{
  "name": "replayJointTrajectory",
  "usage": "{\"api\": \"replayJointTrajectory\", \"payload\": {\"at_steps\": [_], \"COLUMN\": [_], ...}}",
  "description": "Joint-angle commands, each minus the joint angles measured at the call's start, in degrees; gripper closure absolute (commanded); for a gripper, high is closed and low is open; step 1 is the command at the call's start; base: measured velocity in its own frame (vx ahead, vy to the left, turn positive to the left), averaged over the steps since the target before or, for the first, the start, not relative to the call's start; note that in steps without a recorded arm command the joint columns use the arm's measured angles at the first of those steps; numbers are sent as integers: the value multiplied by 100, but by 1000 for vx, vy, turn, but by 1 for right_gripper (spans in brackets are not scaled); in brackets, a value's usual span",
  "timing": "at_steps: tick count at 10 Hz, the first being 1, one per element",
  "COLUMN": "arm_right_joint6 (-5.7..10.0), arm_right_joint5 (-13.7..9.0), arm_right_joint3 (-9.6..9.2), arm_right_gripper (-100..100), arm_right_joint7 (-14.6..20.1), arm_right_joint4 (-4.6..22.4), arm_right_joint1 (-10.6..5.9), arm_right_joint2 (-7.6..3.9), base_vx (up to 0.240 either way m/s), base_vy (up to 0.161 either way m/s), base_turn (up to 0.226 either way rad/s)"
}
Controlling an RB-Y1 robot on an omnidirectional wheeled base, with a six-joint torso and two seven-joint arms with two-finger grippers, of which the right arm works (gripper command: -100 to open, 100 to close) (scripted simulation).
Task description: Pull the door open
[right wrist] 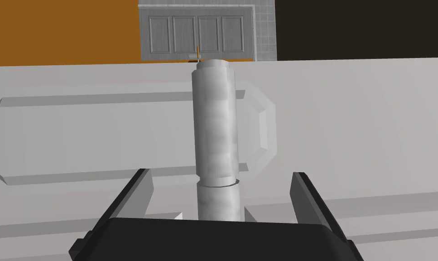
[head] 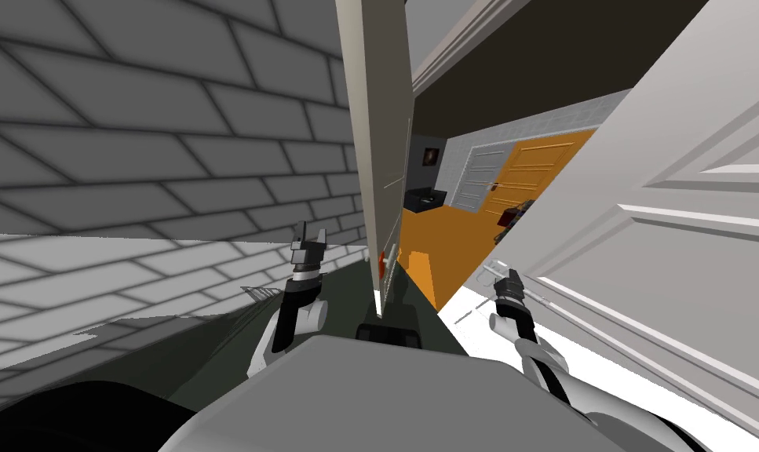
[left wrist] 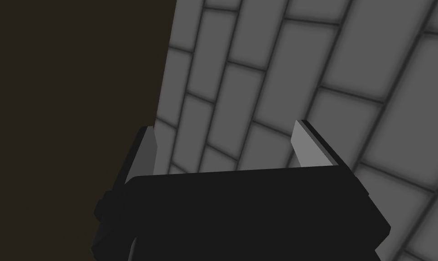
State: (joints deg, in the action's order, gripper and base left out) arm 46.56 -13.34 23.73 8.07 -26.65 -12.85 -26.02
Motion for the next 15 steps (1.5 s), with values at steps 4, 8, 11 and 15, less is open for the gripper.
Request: {"api": "replayJointTrajectory", "payload": {"at_steps": [4, 8, 11, 15], "arm_right_joint6": [1, -209, -493, -810], "arm_right_joint5": [2, -46, -109, -179], "arm_right_joint3": [-9, 51, 125, 208], "arm_right_gripper": [100, 100, 100, 100], "arm_right_joint7": [-17, -30, -43, -58], "arm_right_joint4": [11, 51, 99, 153], "arm_right_joint1": [-11, -49, -111, -181], "arm_right_joint2": [8, -101, -237, -390], "base_vx": [4, 6, -6, -38], "base_vy": [7, 73, 179, 142], "base_turn": [-18, -24, -56, -39]}}
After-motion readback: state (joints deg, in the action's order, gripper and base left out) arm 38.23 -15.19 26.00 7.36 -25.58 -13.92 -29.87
